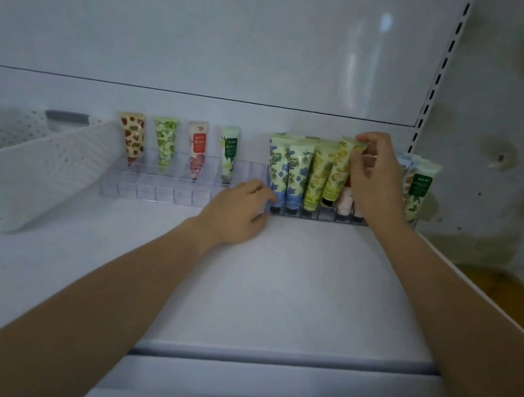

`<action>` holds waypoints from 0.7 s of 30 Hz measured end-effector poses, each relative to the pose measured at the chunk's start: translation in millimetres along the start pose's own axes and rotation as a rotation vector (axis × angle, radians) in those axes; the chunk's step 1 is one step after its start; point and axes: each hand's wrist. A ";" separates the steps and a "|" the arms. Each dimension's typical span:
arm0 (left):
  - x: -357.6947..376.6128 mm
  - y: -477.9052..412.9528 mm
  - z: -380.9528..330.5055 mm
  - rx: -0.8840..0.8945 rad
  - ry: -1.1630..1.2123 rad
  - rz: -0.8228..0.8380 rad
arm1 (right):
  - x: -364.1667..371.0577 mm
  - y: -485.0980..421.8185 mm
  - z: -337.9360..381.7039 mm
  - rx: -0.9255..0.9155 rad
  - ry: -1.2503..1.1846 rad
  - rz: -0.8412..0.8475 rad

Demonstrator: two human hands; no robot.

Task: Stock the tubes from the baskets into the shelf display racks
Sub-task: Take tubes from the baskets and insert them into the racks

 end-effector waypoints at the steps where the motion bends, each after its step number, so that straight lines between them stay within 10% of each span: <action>1: 0.2 -0.9 -1.0 -0.001 0.014 0.001 | -1.6 0.8 -2.8 -0.019 0.017 0.023; 21: 4.3 -0.4 15.4 0.059 0.100 0.006 | -3.3 11.6 -3.5 -0.131 0.411 0.236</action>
Point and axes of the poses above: each hand's wrist, its own y-axis away from the middle knuckle, its own x-axis out of the palm, z = x × y, and after that the axes turned 11 degrees about -x, right-handed
